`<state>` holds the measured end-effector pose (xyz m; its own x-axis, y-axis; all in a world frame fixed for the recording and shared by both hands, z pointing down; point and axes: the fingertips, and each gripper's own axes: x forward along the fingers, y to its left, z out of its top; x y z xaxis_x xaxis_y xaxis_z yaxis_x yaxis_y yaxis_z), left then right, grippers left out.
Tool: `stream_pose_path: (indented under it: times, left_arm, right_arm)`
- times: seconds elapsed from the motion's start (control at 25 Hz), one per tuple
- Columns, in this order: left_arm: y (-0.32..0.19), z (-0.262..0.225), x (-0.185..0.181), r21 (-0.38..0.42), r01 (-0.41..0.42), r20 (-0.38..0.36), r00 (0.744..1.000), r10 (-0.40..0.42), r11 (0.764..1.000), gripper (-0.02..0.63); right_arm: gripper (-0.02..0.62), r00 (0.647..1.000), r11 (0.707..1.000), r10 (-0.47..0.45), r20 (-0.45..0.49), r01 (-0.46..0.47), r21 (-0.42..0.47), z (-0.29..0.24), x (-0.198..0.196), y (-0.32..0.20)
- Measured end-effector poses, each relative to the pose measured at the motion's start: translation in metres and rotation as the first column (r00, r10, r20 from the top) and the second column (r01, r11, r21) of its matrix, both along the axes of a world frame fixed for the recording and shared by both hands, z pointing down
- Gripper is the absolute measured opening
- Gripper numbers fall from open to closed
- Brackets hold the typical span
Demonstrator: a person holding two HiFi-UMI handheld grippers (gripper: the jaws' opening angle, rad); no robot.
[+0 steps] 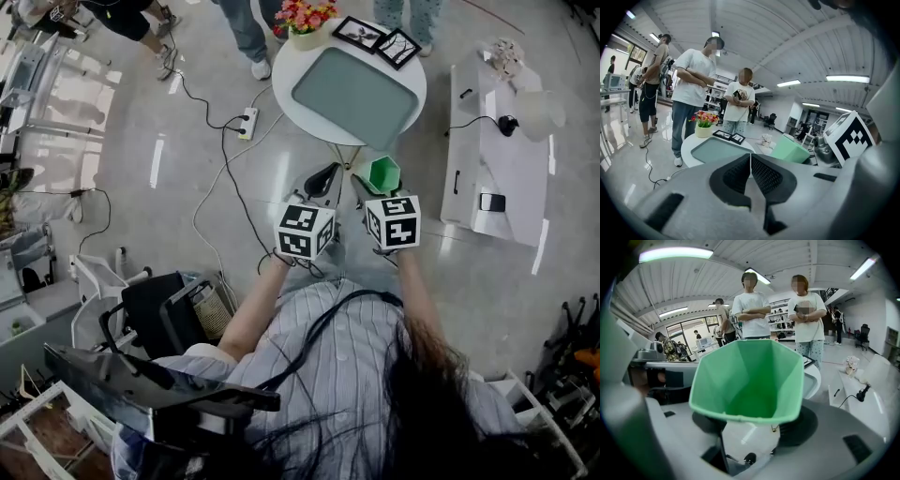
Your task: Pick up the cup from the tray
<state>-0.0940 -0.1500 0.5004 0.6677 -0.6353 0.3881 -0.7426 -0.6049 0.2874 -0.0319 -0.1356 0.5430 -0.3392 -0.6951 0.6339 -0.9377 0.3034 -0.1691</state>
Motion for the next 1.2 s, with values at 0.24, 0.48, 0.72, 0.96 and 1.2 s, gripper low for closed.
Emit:
stream_pose_path:
  times: [0.24, 0.48, 0.72, 0.96, 1.2]
  left_arm:
    - [0.019, 0.005, 0.003, -0.016, -0.001, -0.014, 1.000, 0.001, 1.000, 0.015]
    - [0.031, 0.003, 0.007, -0.020, 0.001, -0.015, 1.000, -0.001, 1.000, 0.015]
    - [0.052, 0.000, 0.016, -0.009, 0.035, -0.014, 0.999, -0.035, 0.999, 0.015]
    - [0.082, -0.005, 0.026, 0.004, 0.083, -0.009, 0.997, -0.083, 0.997, 0.015]
    - [0.116, -0.006, 0.029, 0.016, 0.133, -0.005, 0.991, -0.133, 0.991, 0.015]
  right_arm:
    - [0.288, 0.999, 1.000, -0.027, -0.027, 0.027, -0.002, -0.002, -0.001, 0.021]
    - [0.288, 0.999, 0.999, -0.034, -0.013, 0.034, -0.005, -0.004, 0.000, 0.033]
    - [0.288, 0.998, 0.998, -0.065, -0.002, 0.065, 0.005, -0.009, 0.008, 0.058]
    - [0.288, 0.995, 0.995, -0.100, 0.009, 0.100, 0.009, -0.009, 0.022, 0.093]
    - [0.288, 0.991, 0.991, -0.132, 0.021, 0.131, 0.024, -0.010, 0.029, 0.130]
